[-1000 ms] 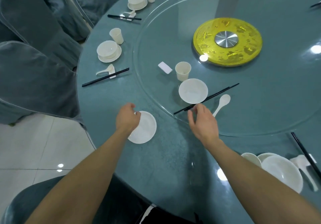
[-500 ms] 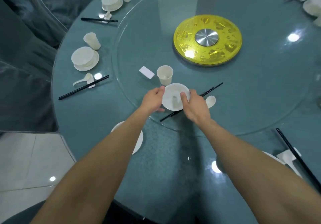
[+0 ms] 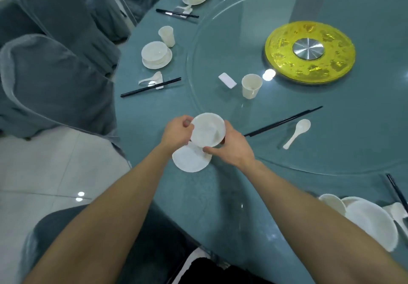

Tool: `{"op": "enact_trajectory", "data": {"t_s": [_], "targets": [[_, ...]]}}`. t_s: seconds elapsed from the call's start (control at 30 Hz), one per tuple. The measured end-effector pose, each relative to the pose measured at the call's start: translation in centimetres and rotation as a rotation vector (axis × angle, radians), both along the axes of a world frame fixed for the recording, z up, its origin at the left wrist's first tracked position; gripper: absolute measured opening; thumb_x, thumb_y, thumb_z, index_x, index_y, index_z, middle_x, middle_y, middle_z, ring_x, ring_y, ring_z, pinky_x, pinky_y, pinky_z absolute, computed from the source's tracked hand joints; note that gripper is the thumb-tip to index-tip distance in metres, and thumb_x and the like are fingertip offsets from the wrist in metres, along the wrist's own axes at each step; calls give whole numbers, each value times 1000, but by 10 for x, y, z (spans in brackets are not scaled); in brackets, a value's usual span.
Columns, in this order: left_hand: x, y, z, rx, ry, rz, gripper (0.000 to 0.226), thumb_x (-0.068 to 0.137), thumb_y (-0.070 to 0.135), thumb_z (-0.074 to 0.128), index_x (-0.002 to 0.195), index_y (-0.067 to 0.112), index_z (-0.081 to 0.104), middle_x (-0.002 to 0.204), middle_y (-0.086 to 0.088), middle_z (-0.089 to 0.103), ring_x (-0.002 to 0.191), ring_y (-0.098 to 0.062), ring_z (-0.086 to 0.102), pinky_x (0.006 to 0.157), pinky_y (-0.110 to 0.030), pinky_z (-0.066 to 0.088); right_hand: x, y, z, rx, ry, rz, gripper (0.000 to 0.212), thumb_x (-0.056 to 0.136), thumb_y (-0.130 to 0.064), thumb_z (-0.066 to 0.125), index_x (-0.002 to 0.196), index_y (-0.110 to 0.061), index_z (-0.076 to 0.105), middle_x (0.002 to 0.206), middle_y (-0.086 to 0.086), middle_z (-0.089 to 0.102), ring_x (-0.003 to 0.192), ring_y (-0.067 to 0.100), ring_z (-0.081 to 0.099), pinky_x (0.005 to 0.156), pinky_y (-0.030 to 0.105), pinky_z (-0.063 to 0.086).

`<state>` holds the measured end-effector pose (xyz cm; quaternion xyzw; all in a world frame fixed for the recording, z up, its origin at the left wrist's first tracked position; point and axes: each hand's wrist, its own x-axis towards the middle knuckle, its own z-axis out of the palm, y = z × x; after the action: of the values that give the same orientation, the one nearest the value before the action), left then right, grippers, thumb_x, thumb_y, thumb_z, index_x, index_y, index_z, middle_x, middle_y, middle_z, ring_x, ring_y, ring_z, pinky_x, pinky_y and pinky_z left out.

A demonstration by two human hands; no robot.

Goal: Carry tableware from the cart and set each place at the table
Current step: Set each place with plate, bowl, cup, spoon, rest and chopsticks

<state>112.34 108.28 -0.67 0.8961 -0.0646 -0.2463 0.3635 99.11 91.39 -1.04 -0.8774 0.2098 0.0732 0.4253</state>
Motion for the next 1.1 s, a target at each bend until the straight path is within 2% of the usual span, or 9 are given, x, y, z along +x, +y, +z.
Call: {"op": "enact_trajectory", "data": {"t_s": [0.13, 0.3, 0.37, 0.57, 0.63, 0.77, 0.93, 1.1], "targets": [[-7, 37, -15, 59, -12, 36, 27, 96, 14, 52, 114, 20, 71, 94, 0, 77, 71, -22, 77, 68, -40, 65, 2, 32, -14, 17, 49, 55, 97, 58, -68, 81, 140, -33, 43, 126, -11, 66, 111, 22, 65, 90, 45, 57], [-14, 57, -30, 144, -21, 42, 23, 96, 17, 57, 113, 22, 72, 92, 2, 76, 87, -24, 73, 81, -33, 57, 1, 49, -30, -25, 122, 107, 101, 65, -62, 84, 146, -27, 38, 128, -2, 66, 114, 28, 65, 87, 42, 54], [-16, 62, -35, 183, -12, 28, 23, 95, 22, 58, 114, 23, 72, 88, 6, 74, 89, -25, 71, 79, -32, 57, 1, 54, -34, -51, 148, 116, 103, 65, -63, 84, 148, -24, 36, 125, 0, 67, 112, 29, 66, 86, 42, 56], [-14, 73, -47, 194, 22, 15, 14, 96, 34, 60, 106, 32, 69, 93, 7, 77, 84, -23, 76, 80, -44, 64, 0, 58, -38, -137, 183, 149, 109, 67, -71, 79, 150, -20, 30, 117, 3, 71, 105, 33, 69, 79, 43, 58], [-12, 71, -42, 197, 7, 20, 9, 98, 36, 62, 103, 32, 69, 93, 9, 75, 86, -21, 75, 81, -42, 63, 1, 55, -36, -128, 200, 148, 114, 64, -73, 79, 152, -19, 29, 120, 4, 70, 108, 34, 68, 81, 43, 56], [-2, 65, -32, 277, -77, 8, 22, 101, 36, 62, 116, 22, 71, 106, 6, 71, 103, -21, 68, 88, -32, 51, 3, 45, -28, -135, 196, 149, 131, 58, -80, 78, 160, -20, 21, 128, 3, 68, 117, 34, 66, 88, 46, 57], [18, 49, -16, 297, -157, -36, 31, 101, 31, 64, 126, 13, 70, 122, -3, 74, 114, -25, 67, 96, -34, 49, 4, 22, -16, -165, 141, 99, 132, 58, -92, 68, 159, -21, 23, 118, 3, 70, 110, 28, 68, 85, 42, 56], [43, 13, -2, 280, -203, -109, 33, 99, 31, 66, 126, 12, 71, 123, -7, 75, 113, -28, 69, 103, -40, 52, 6, -6, -3, -172, 110, 37, 130, 61, -96, 61, 161, -20, 24, 125, 3, 68, 114, 29, 66, 92, 44, 56]]}}
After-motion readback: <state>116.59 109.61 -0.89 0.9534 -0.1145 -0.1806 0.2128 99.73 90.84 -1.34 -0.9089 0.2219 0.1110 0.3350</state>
